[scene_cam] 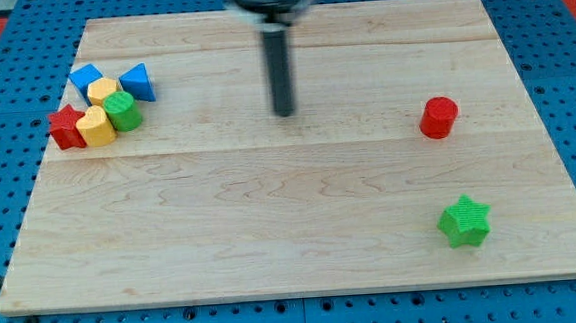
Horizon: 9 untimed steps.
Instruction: Drag the red circle to the bottom right of the blue triangle
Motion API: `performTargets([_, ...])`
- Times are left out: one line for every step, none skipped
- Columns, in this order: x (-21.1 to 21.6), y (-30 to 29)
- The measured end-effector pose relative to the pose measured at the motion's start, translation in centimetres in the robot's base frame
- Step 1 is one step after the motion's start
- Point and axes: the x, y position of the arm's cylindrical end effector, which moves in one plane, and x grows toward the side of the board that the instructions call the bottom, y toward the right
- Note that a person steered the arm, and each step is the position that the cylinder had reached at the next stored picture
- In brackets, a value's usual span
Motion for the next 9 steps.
performTargets([-0.9,11.5])
performTargets([-1.0,17.3])
performTargets([-1.0,22.1])
performTargets([0.4,25.4])
performTargets([2.9,27.9])
performTargets([4.9,26.4])
performTargets([4.2,21.7])
performTargets([2.5,14.1])
performTargets([3.7,6.8])
